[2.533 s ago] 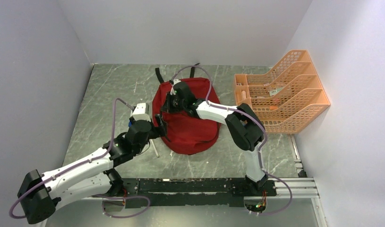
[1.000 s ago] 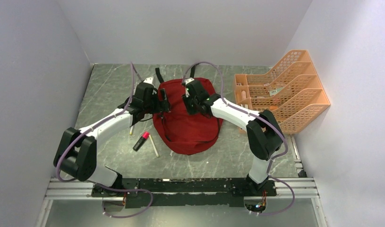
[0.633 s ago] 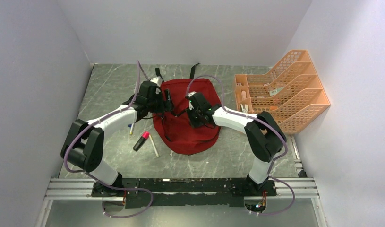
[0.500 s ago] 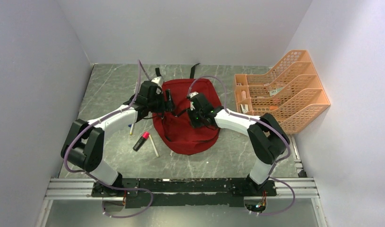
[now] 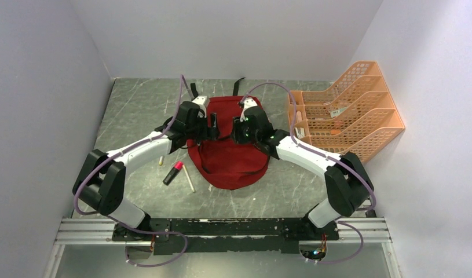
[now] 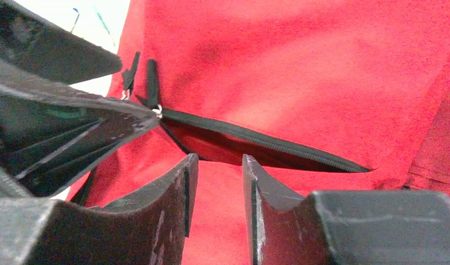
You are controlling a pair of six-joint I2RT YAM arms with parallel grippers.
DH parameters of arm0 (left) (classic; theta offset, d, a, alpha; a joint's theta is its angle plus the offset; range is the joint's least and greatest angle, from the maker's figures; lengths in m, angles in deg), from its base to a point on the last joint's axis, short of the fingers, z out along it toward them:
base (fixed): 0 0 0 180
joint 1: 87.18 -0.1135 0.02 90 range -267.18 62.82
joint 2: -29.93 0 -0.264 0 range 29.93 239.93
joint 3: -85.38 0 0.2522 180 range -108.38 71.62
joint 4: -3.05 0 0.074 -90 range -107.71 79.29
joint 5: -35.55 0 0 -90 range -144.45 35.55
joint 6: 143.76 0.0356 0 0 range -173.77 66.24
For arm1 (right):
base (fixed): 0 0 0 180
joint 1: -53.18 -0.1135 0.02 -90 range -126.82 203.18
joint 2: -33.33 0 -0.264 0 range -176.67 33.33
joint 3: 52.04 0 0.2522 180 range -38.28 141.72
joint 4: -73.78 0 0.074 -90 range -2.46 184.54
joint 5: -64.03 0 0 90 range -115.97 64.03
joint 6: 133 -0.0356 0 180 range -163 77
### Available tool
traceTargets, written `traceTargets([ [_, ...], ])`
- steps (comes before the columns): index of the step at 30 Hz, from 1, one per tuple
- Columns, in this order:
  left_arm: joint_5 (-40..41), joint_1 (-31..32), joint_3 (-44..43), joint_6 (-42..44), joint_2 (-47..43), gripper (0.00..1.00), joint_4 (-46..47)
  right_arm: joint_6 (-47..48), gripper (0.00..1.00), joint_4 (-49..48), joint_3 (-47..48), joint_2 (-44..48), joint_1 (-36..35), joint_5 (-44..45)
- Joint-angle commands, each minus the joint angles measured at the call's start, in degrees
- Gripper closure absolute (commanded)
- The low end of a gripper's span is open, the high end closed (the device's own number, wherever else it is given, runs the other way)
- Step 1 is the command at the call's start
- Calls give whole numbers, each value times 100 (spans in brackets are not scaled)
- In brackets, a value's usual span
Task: Pack the student bag
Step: Unzip the student bag at the center of the board.
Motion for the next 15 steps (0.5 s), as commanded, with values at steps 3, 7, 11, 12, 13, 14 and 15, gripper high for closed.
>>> traceTargets([
  [3,259,11,-194,251,-99,21,-45,-301,65,-241,141,-428,249,72],
  [7,358,13,-233,274,-84,21,-100,-281,69,-115,367,-787,283,118],
  [11,426,16,-172,276,-123,21,-133,-240,70,-130,418,-1046,279,69],
  [12,418,17,-155,268,-120,21,-121,-245,70,-152,414,-1108,278,37],
  [13,405,21,-144,259,-113,21,-117,-255,70,-180,414,-1161,281,1],
  [14,389,21,-131,246,-96,21,-115,-263,70,-259,391,-1204,279,-12],
  [15,376,22,-132,229,-76,21,-122,-272,70,-364,345,-1230,272,-48],
])
